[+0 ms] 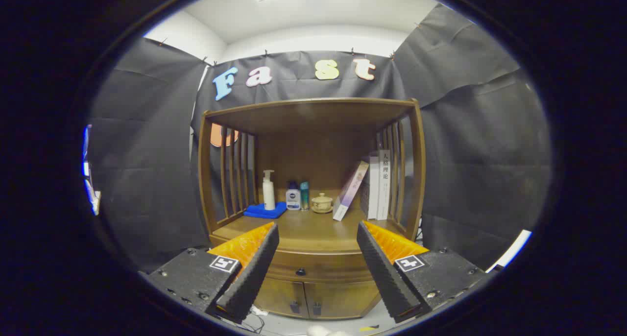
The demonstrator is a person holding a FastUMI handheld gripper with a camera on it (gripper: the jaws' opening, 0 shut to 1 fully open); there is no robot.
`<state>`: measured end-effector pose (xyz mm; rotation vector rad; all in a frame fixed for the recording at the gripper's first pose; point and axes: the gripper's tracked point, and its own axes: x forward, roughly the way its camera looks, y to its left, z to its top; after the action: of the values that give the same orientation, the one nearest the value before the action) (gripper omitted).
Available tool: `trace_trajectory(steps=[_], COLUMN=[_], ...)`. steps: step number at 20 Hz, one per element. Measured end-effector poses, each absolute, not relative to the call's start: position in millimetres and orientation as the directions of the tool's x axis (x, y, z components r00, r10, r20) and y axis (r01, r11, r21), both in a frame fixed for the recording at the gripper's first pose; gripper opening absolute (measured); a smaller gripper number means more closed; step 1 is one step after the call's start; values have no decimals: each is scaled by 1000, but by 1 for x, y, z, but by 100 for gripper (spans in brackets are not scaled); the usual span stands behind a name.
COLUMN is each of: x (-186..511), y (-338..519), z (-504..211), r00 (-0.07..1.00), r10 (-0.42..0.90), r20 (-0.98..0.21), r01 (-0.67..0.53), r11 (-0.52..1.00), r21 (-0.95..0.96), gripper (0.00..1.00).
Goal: Pull open the drawer, take out the items inside it, and place them on the countertop above the cabinet.
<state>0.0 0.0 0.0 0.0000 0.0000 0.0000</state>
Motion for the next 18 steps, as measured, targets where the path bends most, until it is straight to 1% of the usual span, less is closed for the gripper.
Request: trace_trajectory(steps=[14, 18], x=[-7, 5], y=[8, 10], z=[16, 11], r00=[1000, 999], r10=[-26, -32], r20=[5, -5], r01=[26, 32], r11=[1000, 999], r21=[0, 6], gripper=[100, 100])
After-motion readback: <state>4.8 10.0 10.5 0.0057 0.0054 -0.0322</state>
